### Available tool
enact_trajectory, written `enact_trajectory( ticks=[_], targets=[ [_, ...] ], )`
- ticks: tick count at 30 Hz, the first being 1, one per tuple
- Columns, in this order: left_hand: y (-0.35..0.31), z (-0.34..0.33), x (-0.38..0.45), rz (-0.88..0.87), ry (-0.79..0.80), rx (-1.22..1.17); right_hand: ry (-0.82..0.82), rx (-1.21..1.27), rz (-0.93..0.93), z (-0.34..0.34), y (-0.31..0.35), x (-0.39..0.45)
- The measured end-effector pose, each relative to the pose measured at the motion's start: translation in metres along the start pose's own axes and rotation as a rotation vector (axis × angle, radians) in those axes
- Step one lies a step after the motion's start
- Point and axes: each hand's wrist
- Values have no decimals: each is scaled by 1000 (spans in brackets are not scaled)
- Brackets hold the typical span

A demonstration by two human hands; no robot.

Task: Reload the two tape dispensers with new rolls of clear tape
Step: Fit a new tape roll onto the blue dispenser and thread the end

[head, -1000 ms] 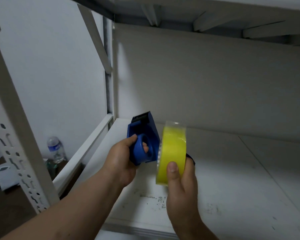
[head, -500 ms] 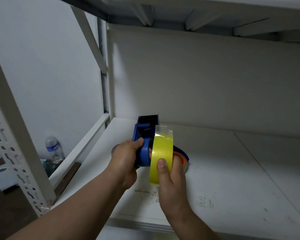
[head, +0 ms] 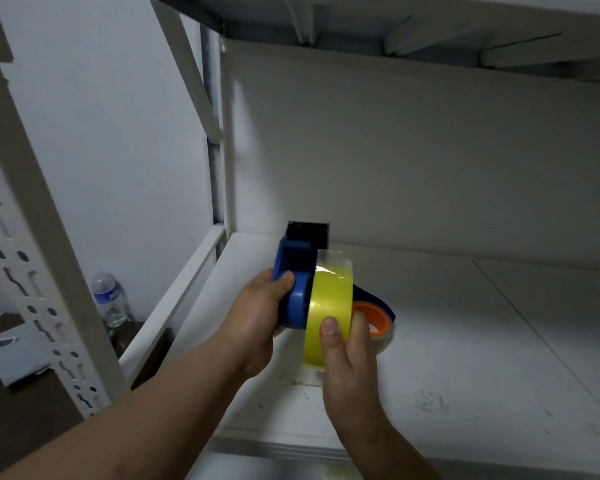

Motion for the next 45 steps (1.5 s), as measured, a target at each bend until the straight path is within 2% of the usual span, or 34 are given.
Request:
enact_trajectory(
  ticks=[4,7,12,18,23,27,32,37,42,45],
  targets=[
    [-1,2,-1,-2,20,-68,-35,3,-52,2,1,13],
    [-2,2,-4,-28,85,4,-122,-10,-39,8,0,17],
    [4,1,-4,-28,55,-21,-11,5,50,1,3,3],
    [4,0,-2,-33,58,-29,23,-1,113,-4,11,3],
    [6,2,-4,-22,228,-43,51,-76,161,-10,9,5],
    [14,8,-4,-145,219,-22,58,56,62,-16,12,7],
    [23,10,-3,-201,230,20,81,234,-88,-21,9,12],
    [23,13,-2,-224,263,-4,-19,420,-293,-28,8,24],
    [18,20,0,-242,158,6,115,392,-391,-13,13,36],
    [17,24,0,-224,113,34,18,208,-342,0,21,54]
  ],
)
Point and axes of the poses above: each hand's wrist, its own x-axis towards the middle knuckle, its own z-axis out of the back of the hand, y = z × x, and after that the axes turned 2 degrees about y, right-handed
